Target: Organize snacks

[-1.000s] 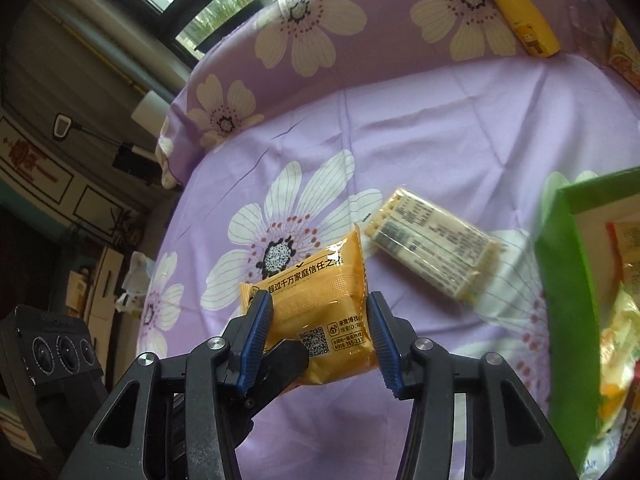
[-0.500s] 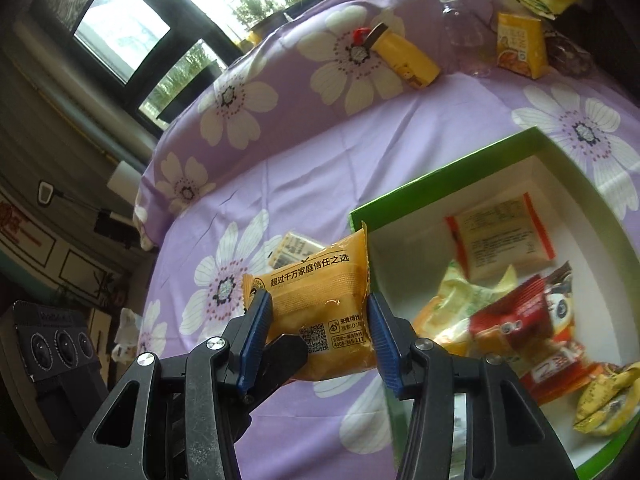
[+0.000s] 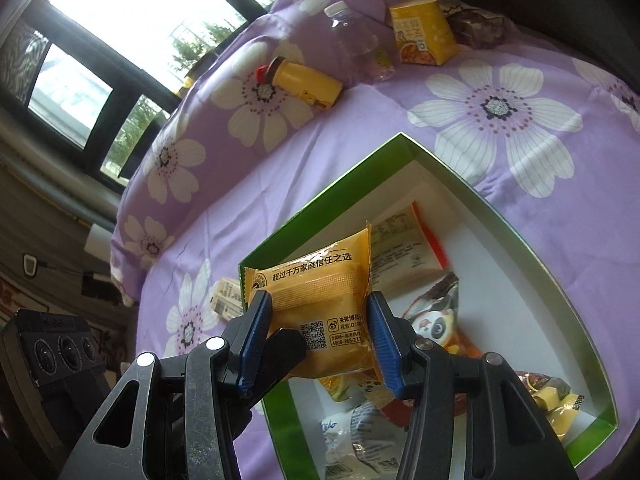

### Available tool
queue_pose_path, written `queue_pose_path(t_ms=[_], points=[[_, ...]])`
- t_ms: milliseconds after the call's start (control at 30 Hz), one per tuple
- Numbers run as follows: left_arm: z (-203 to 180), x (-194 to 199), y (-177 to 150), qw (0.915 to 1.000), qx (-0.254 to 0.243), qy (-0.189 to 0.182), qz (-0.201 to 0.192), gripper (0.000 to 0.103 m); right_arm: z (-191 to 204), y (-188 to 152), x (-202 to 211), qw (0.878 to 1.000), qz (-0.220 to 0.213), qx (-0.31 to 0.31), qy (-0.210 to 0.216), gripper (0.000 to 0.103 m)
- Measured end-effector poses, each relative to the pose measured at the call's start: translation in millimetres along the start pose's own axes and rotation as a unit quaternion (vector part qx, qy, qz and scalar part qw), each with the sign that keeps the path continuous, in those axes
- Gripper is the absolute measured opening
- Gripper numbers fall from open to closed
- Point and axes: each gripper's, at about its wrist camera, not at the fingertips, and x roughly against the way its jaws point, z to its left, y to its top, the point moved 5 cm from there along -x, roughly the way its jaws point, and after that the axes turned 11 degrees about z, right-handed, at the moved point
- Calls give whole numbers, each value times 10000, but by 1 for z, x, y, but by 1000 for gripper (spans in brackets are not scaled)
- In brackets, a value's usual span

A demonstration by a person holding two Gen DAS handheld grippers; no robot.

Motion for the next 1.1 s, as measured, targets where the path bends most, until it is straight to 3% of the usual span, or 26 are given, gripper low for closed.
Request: queue_pose_path(t_ms=[600,700,767,900,1100], points=[[-4,-18,1,9995,-6,-111,289,34,-26,3,-1,9986,12,-444,-275,52],[-2,-10,2,9997,3,-146,191,45,-28,4,4,9973,-154,-468,-540,52],[3,-2,3,9999,38,-127,71,54,-28,5,8,9977,-214,-468,-449,52],[20,18,3,9995,260,-70,-139,62,-26,5,12,9979,-269,-435,-405,52],[70,44,1,9947,822,429,-437,78,-17,4,13,9985,-274,-315,-342,55]])
